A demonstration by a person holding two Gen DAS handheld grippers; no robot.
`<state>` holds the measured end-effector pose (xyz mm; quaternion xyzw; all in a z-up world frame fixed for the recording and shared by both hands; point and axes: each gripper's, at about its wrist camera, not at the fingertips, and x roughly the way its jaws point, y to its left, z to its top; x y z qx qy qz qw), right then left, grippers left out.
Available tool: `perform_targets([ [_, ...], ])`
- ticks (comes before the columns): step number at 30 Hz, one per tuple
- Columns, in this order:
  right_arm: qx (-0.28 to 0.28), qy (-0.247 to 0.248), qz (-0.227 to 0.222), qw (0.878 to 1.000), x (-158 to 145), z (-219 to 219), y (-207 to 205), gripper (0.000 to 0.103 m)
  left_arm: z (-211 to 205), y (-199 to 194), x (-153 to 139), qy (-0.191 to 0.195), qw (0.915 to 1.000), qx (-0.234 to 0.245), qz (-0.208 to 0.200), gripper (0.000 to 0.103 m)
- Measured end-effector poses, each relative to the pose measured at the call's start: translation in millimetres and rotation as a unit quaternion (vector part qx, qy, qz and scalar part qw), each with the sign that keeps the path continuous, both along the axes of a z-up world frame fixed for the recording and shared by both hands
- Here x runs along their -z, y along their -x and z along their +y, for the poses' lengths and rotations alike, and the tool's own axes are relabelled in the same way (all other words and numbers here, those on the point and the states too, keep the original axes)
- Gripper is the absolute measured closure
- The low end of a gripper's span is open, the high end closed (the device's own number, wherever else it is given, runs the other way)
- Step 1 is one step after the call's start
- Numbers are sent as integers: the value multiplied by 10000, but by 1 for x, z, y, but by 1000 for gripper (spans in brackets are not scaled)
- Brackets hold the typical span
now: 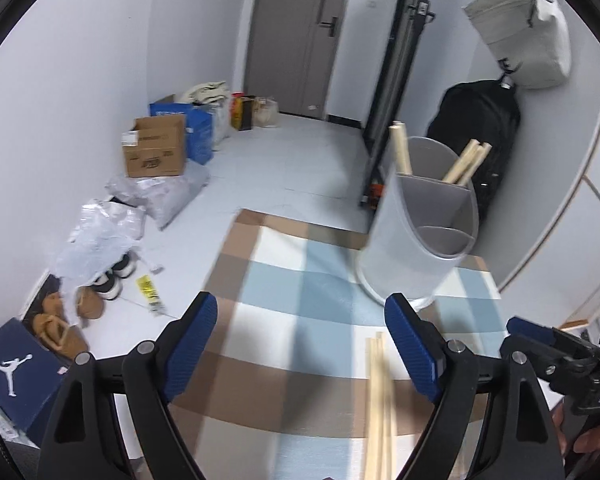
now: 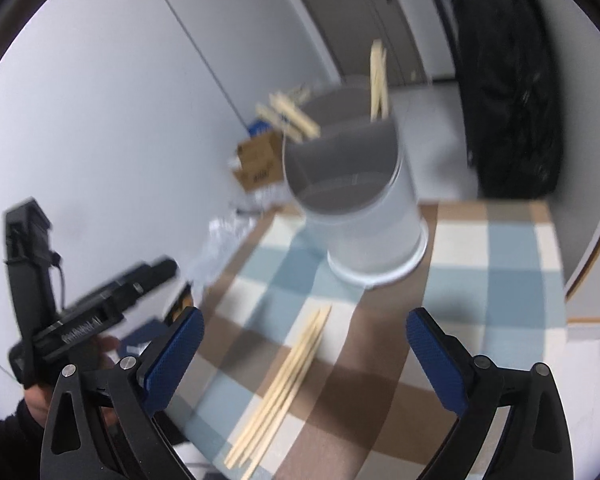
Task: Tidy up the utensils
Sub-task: 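Lower both grippers toward the remaining chopsticks on the mat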
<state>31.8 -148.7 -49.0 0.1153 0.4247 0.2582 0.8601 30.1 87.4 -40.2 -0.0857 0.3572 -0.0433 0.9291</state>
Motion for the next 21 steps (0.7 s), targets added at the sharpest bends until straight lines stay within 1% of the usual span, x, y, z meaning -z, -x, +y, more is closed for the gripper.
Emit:
perform_targets([
  [2,-151,-57,374,9992,11,9,-11,12,7,0,0,-31,9999,-122,35,21],
  [5,-205,-76,1090,9938,33,21,-31,32,17,-1,3,-17,9996,-261,107,21],
  [6,-197,-50,1248,9920,39,25,-36,43,20,-2,4,-20,9994,-308,157,21],
  [7,-165,31,1442,9894,48,29,-43,48,24,-4,6,49,9992,-338,221,21],
  [8,-108,125,1556,9877,54,32,-48,50,29,-5,8,135,9988,-376,277,21],
  [10,-10,225,1691,9853,64,37,-56,66,35,-7,11,140,9981,-488,363,21],
  [15,238,445,1887,9807,76,45,-66,77,50,-8,13,458,9959,-607,486,21],
  [16,309,560,1886,9800,77,47,-66,77,51,-9,12,503,9957,-606,483,21],
  [19,514,873,1878,9770,80,52,-68,83,52,-9,10,508,9958,-613,442,21],
  [21,560,1032,1883,9751,83,56,-68,84,53,-10,9,524,9961,-584,405,21],
])
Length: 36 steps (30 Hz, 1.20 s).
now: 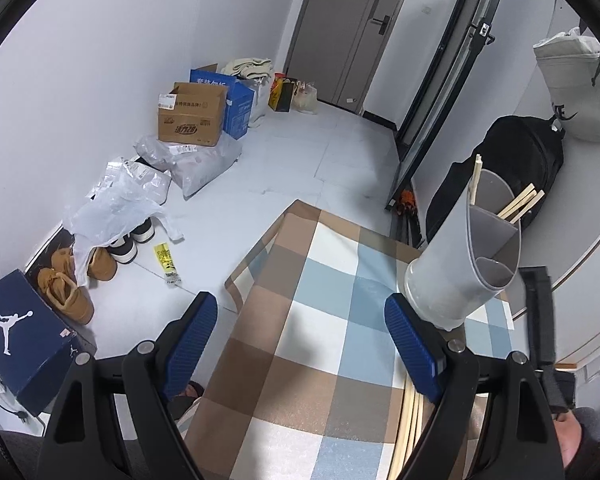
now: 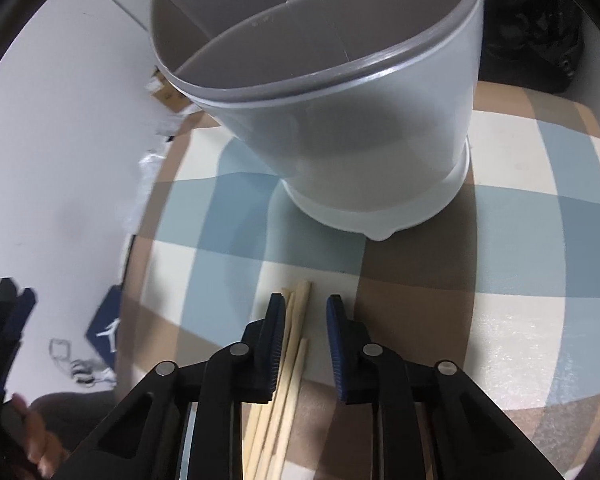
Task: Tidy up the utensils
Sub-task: 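Lower both grippers toward the remaining chopsticks on the mat, then close the right gripper on a chopstick while the left gripper closes on another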
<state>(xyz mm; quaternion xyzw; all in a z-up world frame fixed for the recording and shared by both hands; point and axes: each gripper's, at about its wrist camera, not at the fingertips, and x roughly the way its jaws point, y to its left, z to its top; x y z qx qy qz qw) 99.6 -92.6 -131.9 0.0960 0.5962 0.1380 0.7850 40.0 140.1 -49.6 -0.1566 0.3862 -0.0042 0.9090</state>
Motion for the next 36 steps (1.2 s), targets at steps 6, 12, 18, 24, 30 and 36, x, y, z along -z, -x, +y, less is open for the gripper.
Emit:
perform_targets([
  [6,-140,735,-164,9971,-2,19,1,90,0,0,-1,-33,10000,62,-30,21],
  [12,-81,1224,-159,9923,-6,33,0,95,5,0,-3,32,10000,63,-40,21],
  [18,-52,1347,-210,9906,-7,40,2,97,8,1,-2,42,10000,14,-38,21],
  [24,180,777,-366,9961,-19,5,9,98,6,1,1,-14,10000,17,23,21],
  [30,461,184,-585,9971,-32,-34,20,98,-3,0,6,-180,9997,146,87,21],
  [36,663,-386,-1133,9906,-62,-65,37,99,-15,-2,16,-320,9984,387,244,21],
])
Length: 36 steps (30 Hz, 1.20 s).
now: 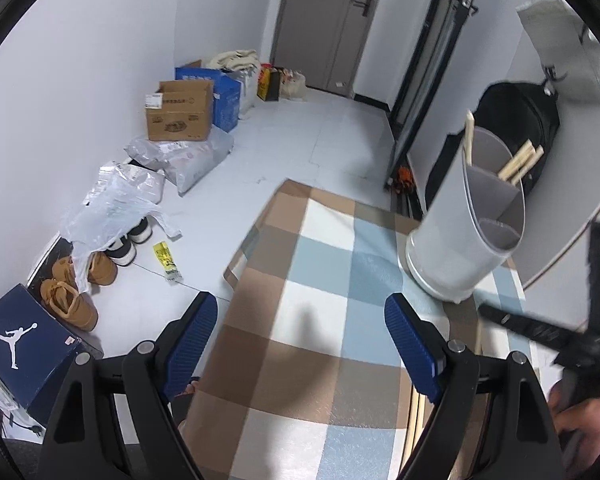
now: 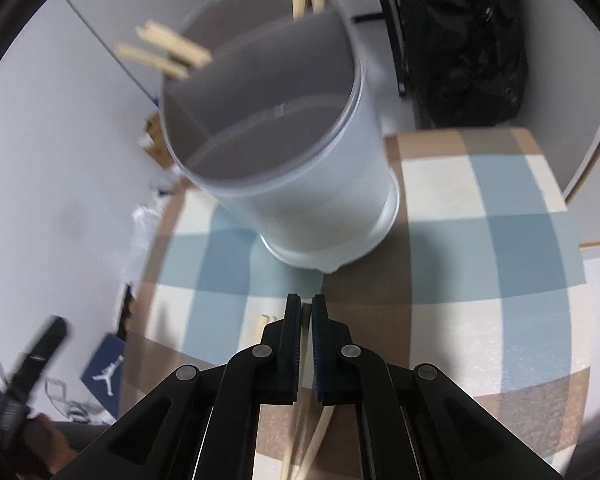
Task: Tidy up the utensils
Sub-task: 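Close the right gripper on a chopstick while the left gripper closes on another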
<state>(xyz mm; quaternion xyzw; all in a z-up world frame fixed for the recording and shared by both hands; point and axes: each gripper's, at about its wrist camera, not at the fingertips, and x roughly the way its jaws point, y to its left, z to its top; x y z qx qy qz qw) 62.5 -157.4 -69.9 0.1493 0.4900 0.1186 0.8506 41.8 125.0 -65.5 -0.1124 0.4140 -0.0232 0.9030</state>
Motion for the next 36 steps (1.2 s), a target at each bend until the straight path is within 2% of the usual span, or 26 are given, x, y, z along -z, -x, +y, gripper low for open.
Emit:
perform_targets([
  [4,-2,-244,-610,9978,-27,-17,12,99,-19,-6,10,10,9987,398,307,21],
  [8,-27,-384,-1246,9915,-50,-25,20,99,-47,-8,20,-196,9947,816,589,21],
  [11,-128,-404,-1727,9841,-64,-28,27,99,-66,-11,24,-472,9913,982,742,21],
  [17,-554,-325,-2619,9630,-92,-29,35,99,-92,-21,32,-782,9842,1236,1001,21],
  [21,-775,-297,-2834,9554,-96,-25,40,99,-97,-26,39,-904,9810,1231,1194,24],
  [29,-710,-416,-2846,9551,-95,-33,37,99,-102,-39,44,-918,9801,1141,1341,28],
  [33,-641,-427,-2963,9520,-99,-39,41,99,-112,-45,51,-1009,9759,1208,1513,40],
  [36,-654,-412,-3036,9497,-101,-39,45,99,-115,-46,52,-1136,9743,1214,1521,40],
])
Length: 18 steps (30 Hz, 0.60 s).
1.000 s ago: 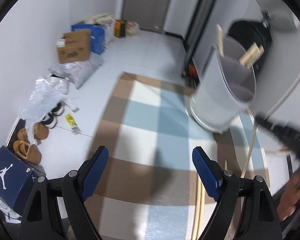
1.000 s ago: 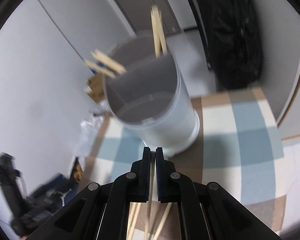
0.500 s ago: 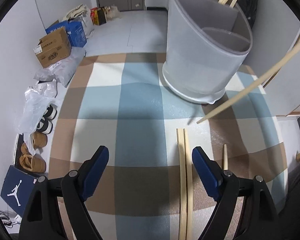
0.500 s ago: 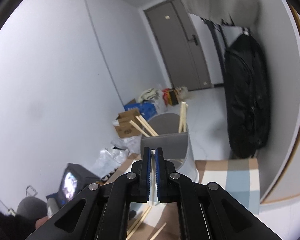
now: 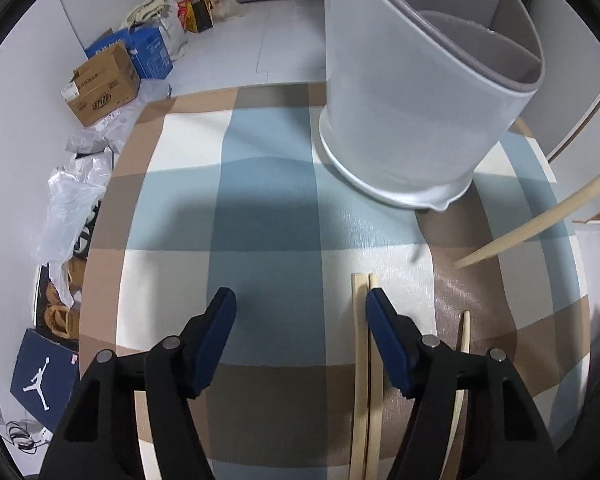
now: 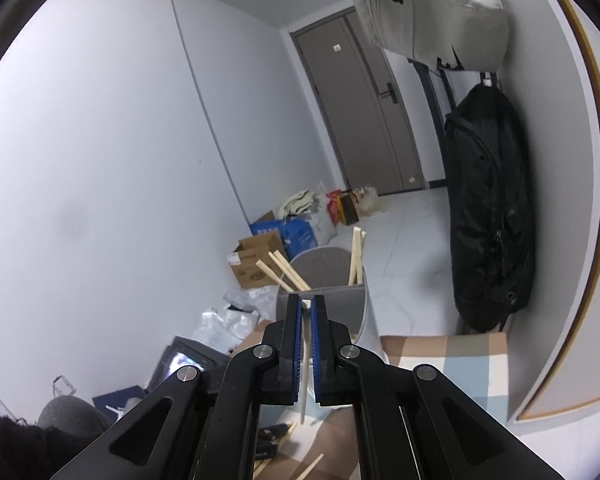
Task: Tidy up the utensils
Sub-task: 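Close the right gripper on a chopstick while the left gripper closes on another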
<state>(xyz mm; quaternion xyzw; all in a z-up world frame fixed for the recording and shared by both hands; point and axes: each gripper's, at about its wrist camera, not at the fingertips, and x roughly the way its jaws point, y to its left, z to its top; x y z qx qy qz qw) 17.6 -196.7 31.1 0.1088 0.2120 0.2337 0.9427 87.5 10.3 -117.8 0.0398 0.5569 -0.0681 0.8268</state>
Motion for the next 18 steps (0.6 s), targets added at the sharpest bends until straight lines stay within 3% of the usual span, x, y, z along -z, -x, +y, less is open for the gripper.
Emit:
perform_targets([
  [10,-61,-2,-14,10000,-1,3,1,99,-3,-1,1,49,9996,136,260,44],
  [16,-31,14,-20,10000,-1,2,3,99,-9,-12,-1,140,9993,194,276,75],
  [18,-6,16,-7,10000,-1,1,4,99,-8,-13,-2,205,9994,157,236,95],
])
